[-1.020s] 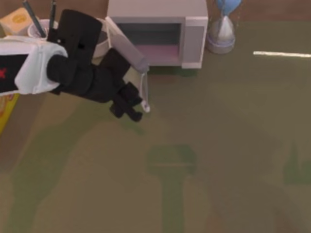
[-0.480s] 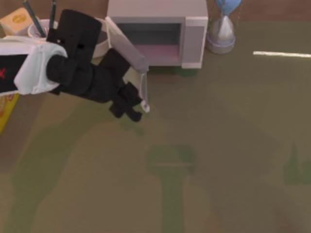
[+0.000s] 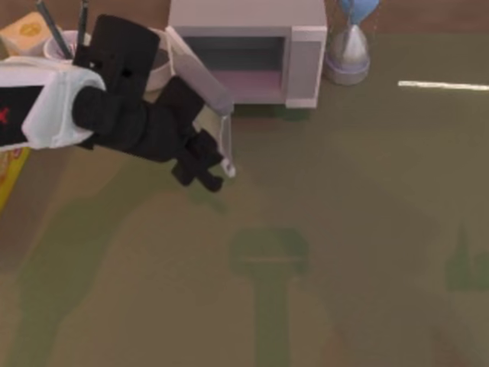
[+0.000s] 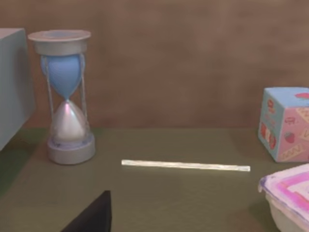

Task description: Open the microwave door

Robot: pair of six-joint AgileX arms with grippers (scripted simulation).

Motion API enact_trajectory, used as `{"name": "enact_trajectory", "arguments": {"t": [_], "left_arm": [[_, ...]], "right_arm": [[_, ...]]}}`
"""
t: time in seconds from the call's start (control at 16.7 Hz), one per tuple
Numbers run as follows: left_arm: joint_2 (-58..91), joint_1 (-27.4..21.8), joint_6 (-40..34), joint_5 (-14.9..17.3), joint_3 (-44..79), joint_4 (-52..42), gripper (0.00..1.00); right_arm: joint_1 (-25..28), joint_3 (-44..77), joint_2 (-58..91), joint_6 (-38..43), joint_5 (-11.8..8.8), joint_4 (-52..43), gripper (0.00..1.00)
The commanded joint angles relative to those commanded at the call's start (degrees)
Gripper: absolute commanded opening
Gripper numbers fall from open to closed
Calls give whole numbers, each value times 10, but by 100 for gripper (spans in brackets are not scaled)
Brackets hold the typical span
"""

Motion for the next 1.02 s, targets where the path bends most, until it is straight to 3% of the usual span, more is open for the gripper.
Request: {"name": "enact_trajectory", "arguments": {"t": [0.48, 1.02], "left_arm": [[-2, 21, 45, 24, 4, -19, 0], [-2, 21, 45, 24, 4, -19, 0]], "right_arm": [[0, 0, 0, 0, 0, 0, 100], [0, 0, 0, 0, 0, 0, 100]]}}
